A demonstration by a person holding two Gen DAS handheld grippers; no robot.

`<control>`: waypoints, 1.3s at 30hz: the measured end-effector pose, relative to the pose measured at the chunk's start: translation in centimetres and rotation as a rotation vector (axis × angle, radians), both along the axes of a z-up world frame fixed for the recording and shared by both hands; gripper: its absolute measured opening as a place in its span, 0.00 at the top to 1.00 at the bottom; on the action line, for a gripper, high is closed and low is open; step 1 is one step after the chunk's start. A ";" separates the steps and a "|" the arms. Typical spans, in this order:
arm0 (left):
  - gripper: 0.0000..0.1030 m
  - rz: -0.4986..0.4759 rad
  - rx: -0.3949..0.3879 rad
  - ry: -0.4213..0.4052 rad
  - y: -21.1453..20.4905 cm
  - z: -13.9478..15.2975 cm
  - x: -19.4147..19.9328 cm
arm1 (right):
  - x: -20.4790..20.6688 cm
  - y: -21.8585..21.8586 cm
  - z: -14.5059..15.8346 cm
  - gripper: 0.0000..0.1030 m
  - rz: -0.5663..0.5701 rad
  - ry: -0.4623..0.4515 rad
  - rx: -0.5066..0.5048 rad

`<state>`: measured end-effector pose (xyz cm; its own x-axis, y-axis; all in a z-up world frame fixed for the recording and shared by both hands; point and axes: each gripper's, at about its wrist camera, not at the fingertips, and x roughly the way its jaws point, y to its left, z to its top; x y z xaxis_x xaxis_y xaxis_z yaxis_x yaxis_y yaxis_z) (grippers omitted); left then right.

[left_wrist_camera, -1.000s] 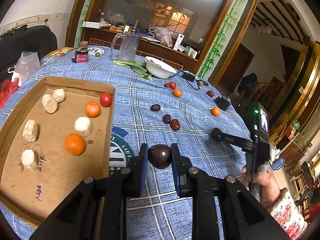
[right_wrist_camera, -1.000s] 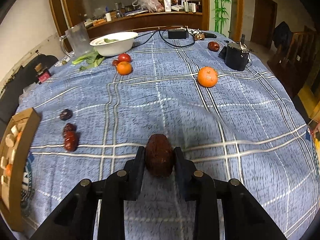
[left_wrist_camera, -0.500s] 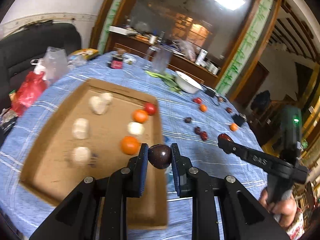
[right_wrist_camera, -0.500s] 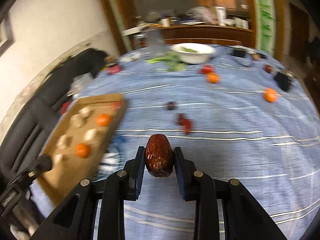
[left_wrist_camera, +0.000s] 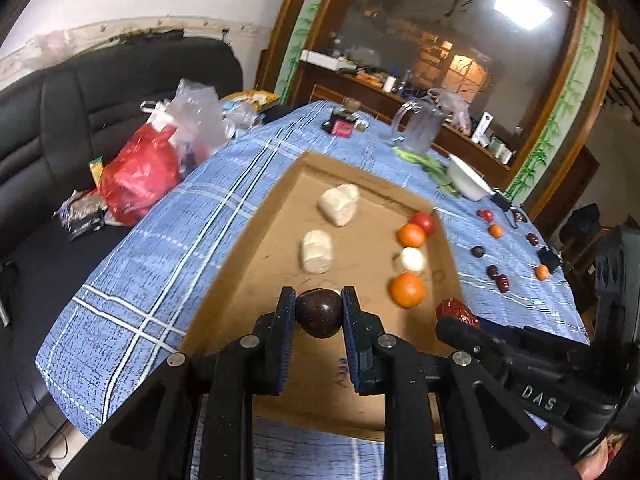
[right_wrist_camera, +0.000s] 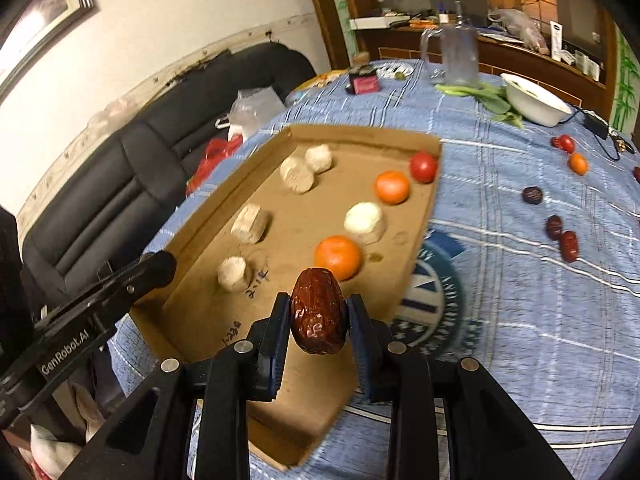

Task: Organize fruits
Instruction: 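Carry both dates over the cardboard tray and open both tools to release them, then withdraw both open tools from the tray toward the remaining dates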

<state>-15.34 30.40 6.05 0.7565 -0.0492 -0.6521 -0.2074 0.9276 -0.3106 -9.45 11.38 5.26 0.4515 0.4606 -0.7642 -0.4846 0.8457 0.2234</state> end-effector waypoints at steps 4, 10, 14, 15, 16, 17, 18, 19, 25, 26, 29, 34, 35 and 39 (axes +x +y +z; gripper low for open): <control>0.79 0.004 -0.004 0.026 0.3 -1.0 0.5 | 0.3 1.1 -1.0 0.69 0.008 0.007 -0.020; 0.73 0.021 0.048 0.024 0.2 -1.1 0.4 | 0.4 2.3 -2.3 0.69 0.025 -0.006 -0.060; 0.53 0.040 0.040 0.013 0.7 -1.0 0.3 | 0.3 2.9 -2.7 0.69 0.030 -0.024 -0.075; 0.53 0.043 0.038 0.010 0.8 -0.9 0.2 | 0.2 3.0 -2.7 0.69 0.031 -0.027 -0.078; 0.52 0.044 0.034 0.008 1.0 -0.8 0.2 | 0.2 3.1 -2.8 0.69 0.033 -0.029 -0.081; 0.51 0.045 0.029 0.007 1.0 -0.7 0.1 | 0.2 3.2 -2.9 0.69 0.035 -0.027 -0.083; 0.49 0.046 0.024 0.005 1.1 -0.6 0.1 | 0.1 3.2 -3.0 0.69 0.037 -0.027 -0.084; 0.46 0.047 0.018 0.003 1.2 -0.6 0.0 | 0.0 3.3 -3.0 0.69 0.038 -0.032 -0.087; 0.36 0.061 0.001 -0.013 1.4 0.2 -0.5 | -0.7 3.0 -2.4 0.57 0.037 -0.056 -0.072; 0.35 0.063 0.002 -0.014 1.3 0.4 -0.6 | -0.9 2.8 -2.2 0.57 0.034 -0.064 -0.069; 0.35 0.061 0.020 -0.023 0.8 0.9 -0.9 | -1.5 1.9 -1.5 0.56 0.017 -0.087 -0.056; 0.25 0.065 0.104 -0.038 -1.0 2.2 -1.5 | -2.8 -0.6 0.3 0.45 -0.055 -0.140 -0.009; 0.24 0.065 0.133 -0.037 -1.6 2.5 -1.5 | -3.0 -1.1 0.6 0.44 -0.069 -0.153 -0.005; 0.19 0.043 0.219 -0.036 -4.0 3.2 -1.7 | -3.7 -3.3 1.5 0.38 -0.128 -0.180 0.011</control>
<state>-17.08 26.44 9.29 0.7775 0.1238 -0.6165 -0.2409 0.9643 -0.1102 -13.17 8.10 6.72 0.6352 0.3988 -0.6614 -0.4064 0.9008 0.1529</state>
